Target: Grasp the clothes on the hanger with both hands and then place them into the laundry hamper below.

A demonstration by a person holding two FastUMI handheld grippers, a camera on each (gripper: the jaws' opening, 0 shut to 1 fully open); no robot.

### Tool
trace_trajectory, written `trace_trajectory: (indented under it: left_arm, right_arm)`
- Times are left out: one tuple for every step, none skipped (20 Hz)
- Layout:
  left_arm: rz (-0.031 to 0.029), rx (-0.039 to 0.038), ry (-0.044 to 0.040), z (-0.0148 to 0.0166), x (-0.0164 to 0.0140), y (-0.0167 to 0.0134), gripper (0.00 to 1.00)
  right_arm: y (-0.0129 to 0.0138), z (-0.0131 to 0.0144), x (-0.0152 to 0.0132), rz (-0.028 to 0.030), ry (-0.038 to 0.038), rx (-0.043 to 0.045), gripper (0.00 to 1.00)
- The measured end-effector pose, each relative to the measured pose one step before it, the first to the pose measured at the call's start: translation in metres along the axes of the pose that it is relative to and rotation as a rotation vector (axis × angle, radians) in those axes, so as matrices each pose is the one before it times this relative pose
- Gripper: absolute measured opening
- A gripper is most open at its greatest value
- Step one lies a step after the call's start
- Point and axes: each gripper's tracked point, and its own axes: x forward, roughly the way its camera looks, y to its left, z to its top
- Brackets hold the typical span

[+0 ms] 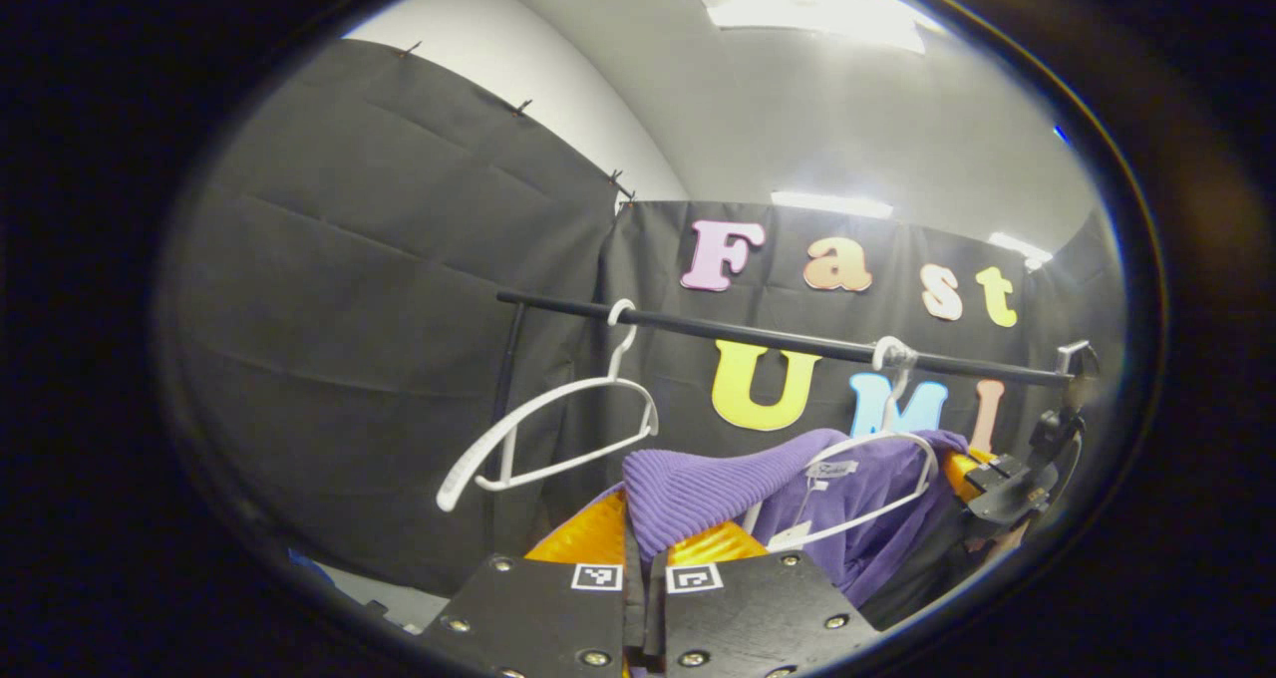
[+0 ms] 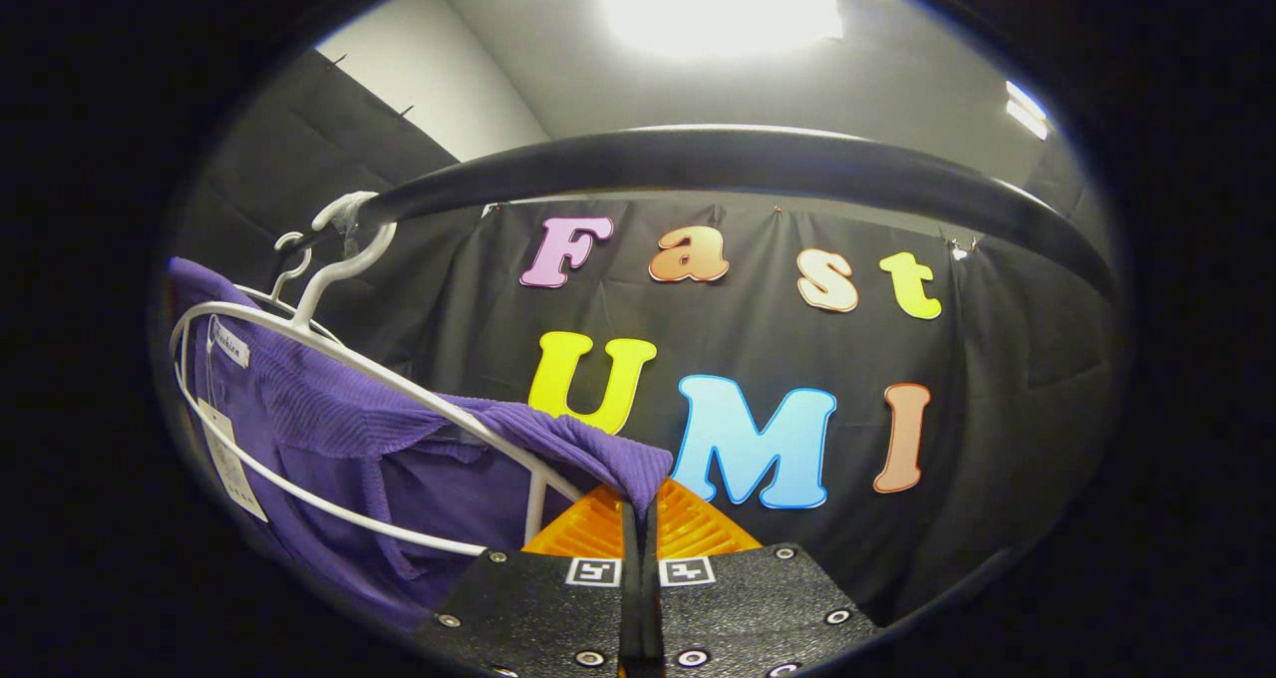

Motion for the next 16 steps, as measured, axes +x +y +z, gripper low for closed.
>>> trace_trajectory:
  left_arm:
    - [-0.00637, 0.01416, -0.00920, 0.00475, 0.00221, 0.00308, 0.05]
    - [-0.00735, 0.01012, -0.01097, 0.00461, 0.00212, 0.00311, 0.01]
    - [-0.00983, 0.00551, -0.00483, 0.00099, 0.00276, 0.00219, 0.01]
    - [-0.00658, -0.00029, -0.00359, -0.00010, 0.00344, 0.00344, 0.01]
    - [0.00036, -0.00677, 0.00067, -0.00150, 0.00463, 0.00514, 0.01]
    - [0.00142, -0.01976, 0.00959, -0.00737, 0.00658, 0.00222, 0.01]
    - [-0.00150, -0.02243, 0.00447, -0.00446, 0.00489, 0.00379, 0.01]
    - [-0.00240, -0.01926, 0.00673, -0.00353, 0.00417, 0.00477, 0.01]
    - [-0.00401, -0.01107, 0.01142, -0.00458, 0.00358, 0.00371, 0.01]
    - [-0.00616, -0.00596, 0.00941, -0.00566, 0.00402, 0.00369, 0.01]
    - [-0.00427, -0.00460, 0.01114, -0.00515, 0.00314, 0.00335, 0.01]
    - [-0.00556, -0.00731, 0.01361, -0.00551, 0.00297, 0.00184, 0.01]
    - [-0.00920, -0.00846, 0.01067, -0.00563, 0.00149, 0.00056, 0.01]
    - [-0.00722, -0.00528, 0.01103, -0.00632, 0.00098, 0.00115, 0.01]
    - [-0.00352, -0.00084, 0.01465, -0.00726, 0.00285, 0.00067, 0.01]
    - [-0.00371, 0.00130, 0.01194, -0.00611, 0.00184, 0.00045, 0.01]
  right_arm:
    - [-0.00043, -0.00021, 0.00099, 0.00002, -0.00156, -0.00193, 0.00]
    - [-0.00077, 0.00046, 0.00074, -0.00061, -0.00832, -0.01077, 0.00]
    - [-0.00078, 0.00098, 0.00160, -0.00256, -0.00977, -0.01537, 0.00]
    - [-0.00112, 0.00021, 0.00172, -0.00179, -0.00854, -0.01917, 0.00]
    - [0.00047, -0.00112, 0.00345, 0.00144, -0.00666, -0.01464, 0.00]
    - [0.00175, -0.00237, 0.00097, 0.00349, 0.00136, -0.00706, 0.00]
    - [0.00296, -0.00369, 0.00068, 0.00594, 0.00478, -0.00538, 0.00]
    - [0.00223, -0.00248, -0.00011, 0.00515, 0.00480, -0.00606, 0.00]
    - [-0.00007, -0.00122, 0.00111, 0.00272, 0.00146, -0.00722, 0.00]
    - [0.00027, -0.00189, 0.00100, 0.00321, 0.00485, 0.00518, 0.00]
    - [0.00312, -0.00608, 0.00137, 0.00826, 0.01833, 0.02014, 0.00]
    - [0.00194, -0.00578, -0.00005, 0.00758, 0.01473, 0.01362, 0.00]
    - [-0.00228, -0.00391, -0.00095, -0.00129, 0.01150, -0.00084, 0.00]
    - [-0.00200, -0.00323, -0.00061, -0.00334, 0.00738, -0.00792, 0.00]
    - [-0.00139, -0.00257, 0.00062, -0.00099, 0.00585, -0.00581, 0.00]
    - [-0.00141, -0.00249, -0.00054, -0.00018, 0.00519, -0.00062, 0.00]
